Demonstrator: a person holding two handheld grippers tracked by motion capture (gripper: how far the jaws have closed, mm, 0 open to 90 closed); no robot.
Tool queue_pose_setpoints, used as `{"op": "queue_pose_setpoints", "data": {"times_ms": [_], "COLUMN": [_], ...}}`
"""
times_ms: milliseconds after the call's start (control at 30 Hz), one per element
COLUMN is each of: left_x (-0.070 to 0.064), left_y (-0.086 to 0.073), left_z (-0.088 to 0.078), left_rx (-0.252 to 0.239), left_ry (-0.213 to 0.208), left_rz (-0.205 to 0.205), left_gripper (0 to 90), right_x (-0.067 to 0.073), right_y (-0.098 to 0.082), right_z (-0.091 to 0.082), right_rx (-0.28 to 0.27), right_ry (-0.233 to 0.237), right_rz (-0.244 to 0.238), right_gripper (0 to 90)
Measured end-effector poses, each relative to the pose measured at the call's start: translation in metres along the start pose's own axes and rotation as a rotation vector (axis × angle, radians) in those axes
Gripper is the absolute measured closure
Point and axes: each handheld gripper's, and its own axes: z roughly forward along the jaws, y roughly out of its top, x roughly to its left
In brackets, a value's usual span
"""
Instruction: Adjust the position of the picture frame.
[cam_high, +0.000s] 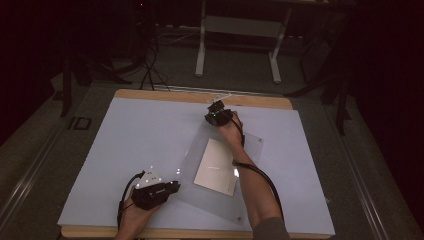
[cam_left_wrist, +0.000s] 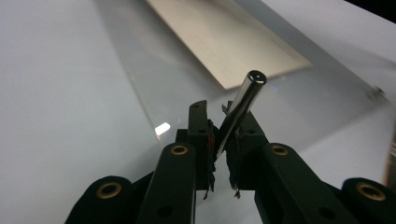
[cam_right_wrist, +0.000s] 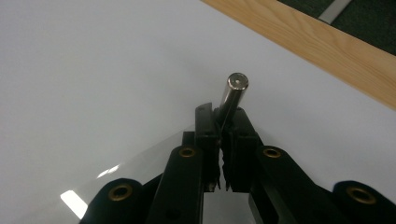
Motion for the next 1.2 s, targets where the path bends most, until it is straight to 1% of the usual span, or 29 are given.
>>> {"op": "queue_pose_setpoints", "data": {"times_ms": [67, 100, 133, 200, 267, 300, 400, 533, 600, 700, 800, 900, 1033, 1067, 1167, 1200], "left_x": [0.006, 0.011, 0.014, 0.019, 0.027, 0.031, 0.041, 0.058, 0.067, 0.083, 0.094, 0.109, 0.127, 0.129, 0.142, 0.144], "left_y": [0.002, 0.004, 0.005, 0.009, 0.012, 0.014, 0.018, 0.025, 0.030, 0.038, 0.043, 0.050, 0.058, 0.060, 0.066, 0.068], "left_z": [-0.003, -0.005, -0.006, -0.009, -0.012, -0.013, -0.013, -0.014, -0.014, -0.013, -0.011, -0.006, 0.003, 0.005, 0.013, 0.014], "left_rx": [-0.010, -0.019, -0.025, -0.031, -0.046, -0.052, -0.058, -0.056, -0.061, -0.058, -0.056, -0.048, -0.026, -0.022, -0.012, -0.010], "left_ry": [0.022, 0.037, 0.041, 0.053, 0.065, 0.073, 0.086, 0.112, 0.120, 0.125, 0.128, 0.138, 0.152, 0.156, 0.164, 0.162], "left_rz": [-0.014, -0.026, -0.038, -0.046, -0.062, -0.077, -0.091, -0.105, -0.122, -0.147, -0.164, -0.187, -0.210, -0.212, -0.234, -0.239], "left_gripper": [80.9, 80.7, 80.4, 80.2, 80.3, 80.2, 80.2, 79.9, 79.7, 79.7, 79.8, 79.8, 79.8, 79.9, 80.0, 79.9], "right_x": [-0.007, -0.010, -0.015, -0.020, -0.025, -0.027, -0.033, -0.040, -0.043, -0.046, -0.048, -0.048, -0.046, -0.045, -0.043, -0.042], "right_y": [-0.003, -0.004, -0.006, -0.009, -0.012, -0.014, -0.019, -0.025, -0.029, -0.033, -0.039, -0.044, -0.051, -0.052, -0.056, -0.058], "right_z": [-0.007, -0.010, -0.016, -0.022, -0.028, -0.031, -0.038, -0.049, -0.055, -0.062, -0.070, -0.077, -0.087, -0.090, -0.094, -0.096], "right_rx": [-0.006, -0.005, -0.008, -0.004, -0.004, -0.001, 0.005, 0.006, 0.014, 0.017, 0.014, 0.016, 0.010, 0.007, 0.013, 0.018], "right_ry": [-0.002, -0.003, -0.005, -0.005, -0.005, -0.005, -0.005, -0.001, -0.001, -0.004, -0.004, -0.007, -0.032, -0.043, -0.056, -0.057], "right_rz": [0.015, 0.018, 0.026, 0.036, 0.042, 0.047, 0.064, 0.088, 0.085, 0.088, 0.088, 0.075, 0.056, 0.059, 0.059, 0.067], "right_gripper": [85.7, 85.7, 85.7, 85.8, 85.8, 85.9, 85.8, 85.9, 85.8, 85.9, 85.9, 85.9, 86.0, 86.0, 86.0, 86.0]}}
